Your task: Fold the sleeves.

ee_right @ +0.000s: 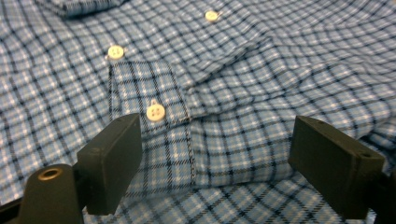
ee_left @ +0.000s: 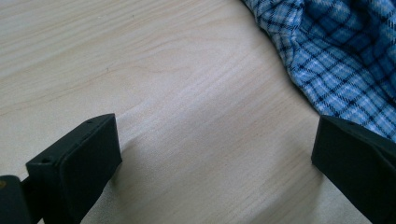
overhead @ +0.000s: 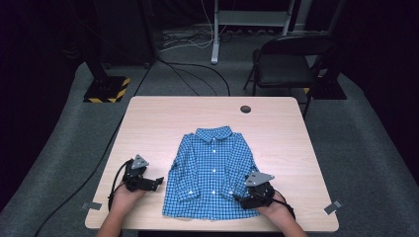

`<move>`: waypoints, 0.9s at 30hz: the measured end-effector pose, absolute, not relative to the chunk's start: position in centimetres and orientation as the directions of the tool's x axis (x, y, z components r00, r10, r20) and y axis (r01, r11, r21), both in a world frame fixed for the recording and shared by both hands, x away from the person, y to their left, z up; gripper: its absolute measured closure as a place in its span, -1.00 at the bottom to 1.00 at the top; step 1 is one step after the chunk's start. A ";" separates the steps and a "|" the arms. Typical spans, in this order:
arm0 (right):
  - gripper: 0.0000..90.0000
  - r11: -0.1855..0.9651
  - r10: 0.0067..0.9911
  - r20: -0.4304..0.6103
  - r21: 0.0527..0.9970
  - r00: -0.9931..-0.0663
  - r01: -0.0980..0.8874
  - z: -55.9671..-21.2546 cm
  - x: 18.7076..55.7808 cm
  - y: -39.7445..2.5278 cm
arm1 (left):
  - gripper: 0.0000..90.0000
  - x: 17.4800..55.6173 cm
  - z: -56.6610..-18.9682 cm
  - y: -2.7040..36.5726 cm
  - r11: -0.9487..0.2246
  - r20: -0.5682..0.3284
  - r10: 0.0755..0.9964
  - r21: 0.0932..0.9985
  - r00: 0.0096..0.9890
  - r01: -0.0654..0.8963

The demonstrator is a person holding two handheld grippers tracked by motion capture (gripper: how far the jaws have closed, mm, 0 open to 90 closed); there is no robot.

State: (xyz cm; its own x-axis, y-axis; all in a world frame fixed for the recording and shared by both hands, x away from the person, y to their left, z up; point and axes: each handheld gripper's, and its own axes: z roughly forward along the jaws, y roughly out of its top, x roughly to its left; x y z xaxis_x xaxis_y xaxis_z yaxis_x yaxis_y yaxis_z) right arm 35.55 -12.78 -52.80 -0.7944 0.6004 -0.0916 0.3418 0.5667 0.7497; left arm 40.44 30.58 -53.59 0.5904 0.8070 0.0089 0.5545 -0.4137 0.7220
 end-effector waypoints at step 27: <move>-0.84 0.496 0.607 0.024 0.770 -0.795 0.402 -52.3 36.1 -14.5 | -1.00 40.5 -53.6 30.5 -0.414 0.010 0.807 0.721 0.590 0.555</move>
